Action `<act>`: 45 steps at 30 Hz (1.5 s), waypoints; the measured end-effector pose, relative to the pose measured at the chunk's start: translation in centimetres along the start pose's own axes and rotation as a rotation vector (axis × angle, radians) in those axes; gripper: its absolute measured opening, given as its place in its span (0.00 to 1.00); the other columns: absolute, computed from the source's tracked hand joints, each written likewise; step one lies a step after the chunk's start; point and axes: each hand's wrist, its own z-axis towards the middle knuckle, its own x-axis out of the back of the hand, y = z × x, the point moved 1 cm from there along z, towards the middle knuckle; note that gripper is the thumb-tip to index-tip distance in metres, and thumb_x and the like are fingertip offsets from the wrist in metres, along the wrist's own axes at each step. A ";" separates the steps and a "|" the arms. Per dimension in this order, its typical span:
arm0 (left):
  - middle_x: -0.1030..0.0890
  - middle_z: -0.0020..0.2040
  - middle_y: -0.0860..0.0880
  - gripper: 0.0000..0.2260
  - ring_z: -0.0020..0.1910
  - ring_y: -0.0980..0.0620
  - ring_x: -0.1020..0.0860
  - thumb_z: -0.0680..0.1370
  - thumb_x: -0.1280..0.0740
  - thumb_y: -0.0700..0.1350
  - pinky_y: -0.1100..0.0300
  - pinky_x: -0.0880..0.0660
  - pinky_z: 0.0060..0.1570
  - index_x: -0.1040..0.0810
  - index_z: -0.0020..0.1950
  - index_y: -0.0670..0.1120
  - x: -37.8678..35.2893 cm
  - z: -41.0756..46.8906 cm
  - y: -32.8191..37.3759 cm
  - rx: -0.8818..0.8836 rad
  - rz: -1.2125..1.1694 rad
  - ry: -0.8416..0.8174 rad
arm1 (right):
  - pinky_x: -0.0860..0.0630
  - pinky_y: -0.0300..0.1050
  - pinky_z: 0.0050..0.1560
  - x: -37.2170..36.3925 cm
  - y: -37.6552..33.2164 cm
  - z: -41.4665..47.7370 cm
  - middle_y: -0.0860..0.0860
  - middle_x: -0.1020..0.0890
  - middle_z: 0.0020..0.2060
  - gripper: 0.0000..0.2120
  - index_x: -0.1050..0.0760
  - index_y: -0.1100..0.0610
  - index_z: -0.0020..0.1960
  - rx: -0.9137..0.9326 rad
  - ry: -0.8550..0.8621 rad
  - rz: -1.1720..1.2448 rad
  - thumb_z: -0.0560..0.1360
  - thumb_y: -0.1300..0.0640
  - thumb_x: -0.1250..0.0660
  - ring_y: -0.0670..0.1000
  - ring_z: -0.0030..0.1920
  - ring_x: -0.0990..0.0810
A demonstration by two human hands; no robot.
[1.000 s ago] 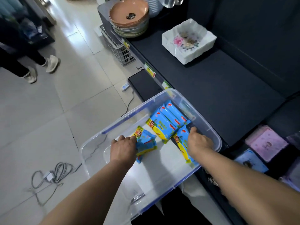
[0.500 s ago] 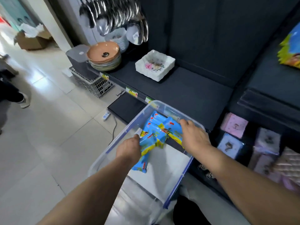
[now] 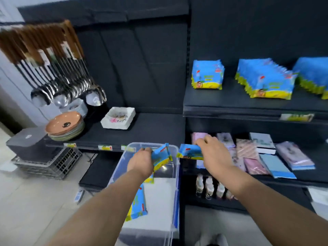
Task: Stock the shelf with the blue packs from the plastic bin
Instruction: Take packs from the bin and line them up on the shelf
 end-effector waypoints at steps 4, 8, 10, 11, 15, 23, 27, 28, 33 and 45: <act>0.25 0.58 0.44 0.12 0.57 0.43 0.25 0.78 0.38 0.41 0.51 0.28 0.52 0.29 0.61 0.44 2.9 0.5 5.7 -0.160 -0.056 0.066 | 0.35 0.47 0.44 4.0 3.1 -1.4 0.54 0.29 0.55 0.22 0.30 0.53 0.63 -0.104 0.063 -0.082 0.71 0.66 0.36 0.57 0.55 0.29; 0.24 0.57 0.46 0.13 0.56 0.45 0.27 0.78 0.37 0.44 0.51 0.28 0.51 0.30 0.62 0.46 5.2 1.4 10.8 -0.292 -0.087 0.144 | 0.39 0.45 0.42 6.9 6.0 -2.6 0.52 0.30 0.56 0.25 0.33 0.50 0.65 -0.203 0.095 -0.110 0.70 0.66 0.36 0.55 0.56 0.30; 0.24 0.58 0.47 0.13 0.57 0.46 0.27 0.78 0.38 0.44 0.51 0.28 0.51 0.30 0.63 0.47 6.4 2.1 13.1 -0.341 -0.124 0.196 | 0.39 0.46 0.43 8.2 7.4 -2.7 0.52 0.30 0.57 0.26 0.34 0.50 0.65 -0.223 0.130 -0.113 0.70 0.66 0.36 0.56 0.56 0.29; 0.25 0.59 0.47 0.13 0.57 0.46 0.27 0.78 0.37 0.43 0.51 0.28 0.52 0.31 0.63 0.47 7.1 2.6 14.4 -0.363 -0.145 0.234 | 0.39 0.46 0.43 8.8 8.2 -2.6 0.52 0.29 0.57 0.26 0.34 0.51 0.65 -0.229 0.158 -0.108 0.70 0.66 0.36 0.56 0.56 0.29; 0.25 0.60 0.47 0.15 0.59 0.46 0.27 0.79 0.37 0.44 0.50 0.28 0.52 0.31 0.65 0.47 9.5 4.8 18.7 -0.408 -0.160 0.394 | 0.37 0.47 0.43 10.9 11.1 -1.3 0.54 0.27 0.54 0.25 0.31 0.53 0.62 -0.235 0.291 -0.075 0.68 0.69 0.35 0.58 0.53 0.28; 0.25 0.57 0.49 0.15 0.55 0.48 0.29 0.80 0.39 0.45 0.54 0.32 0.47 0.31 0.67 0.50 10.5 10.9 24.3 -0.319 0.074 0.437 | 0.35 0.46 0.49 12.4 18.5 3.7 0.50 0.27 0.53 0.24 0.32 0.51 0.62 -0.161 0.367 -0.097 0.69 0.68 0.35 0.54 0.55 0.27; 0.25 0.57 0.51 0.15 0.57 0.48 0.31 0.80 0.39 0.44 0.55 0.34 0.48 0.31 0.66 0.52 9.9 13.4 25.6 -0.261 0.092 0.417 | 0.35 0.48 0.52 12.2 21.0 6.2 0.49 0.26 0.52 0.25 0.32 0.49 0.61 -0.137 0.363 -0.081 0.67 0.68 0.35 0.54 0.54 0.26; 0.25 0.58 0.51 0.15 0.58 0.48 0.31 0.80 0.39 0.44 0.55 0.33 0.49 0.31 0.66 0.52 9.7 14.0 25.9 -0.257 0.098 0.410 | 0.35 0.48 0.53 12.1 21.4 6.8 0.49 0.26 0.51 0.26 0.31 0.49 0.61 -0.119 0.362 -0.083 0.67 0.68 0.34 0.53 0.53 0.25; 0.25 0.59 0.51 0.15 0.60 0.47 0.32 0.80 0.39 0.45 0.53 0.33 0.54 0.31 0.67 0.52 8.7 16.5 26.6 -0.243 0.116 0.380 | 0.36 0.47 0.54 11.2 22.7 9.4 0.48 0.27 0.52 0.28 0.33 0.48 0.62 -0.078 0.329 -0.045 0.66 0.69 0.35 0.53 0.52 0.25; 0.25 0.61 0.51 0.15 0.63 0.47 0.35 0.80 0.39 0.46 0.52 0.36 0.59 0.30 0.66 0.54 9.8 25.6 26.3 -0.343 0.128 0.366 | 0.34 0.46 0.53 9.3 20.7 16.2 0.48 0.27 0.51 0.28 0.32 0.48 0.61 -0.067 0.298 0.010 0.66 0.68 0.32 0.52 0.51 0.25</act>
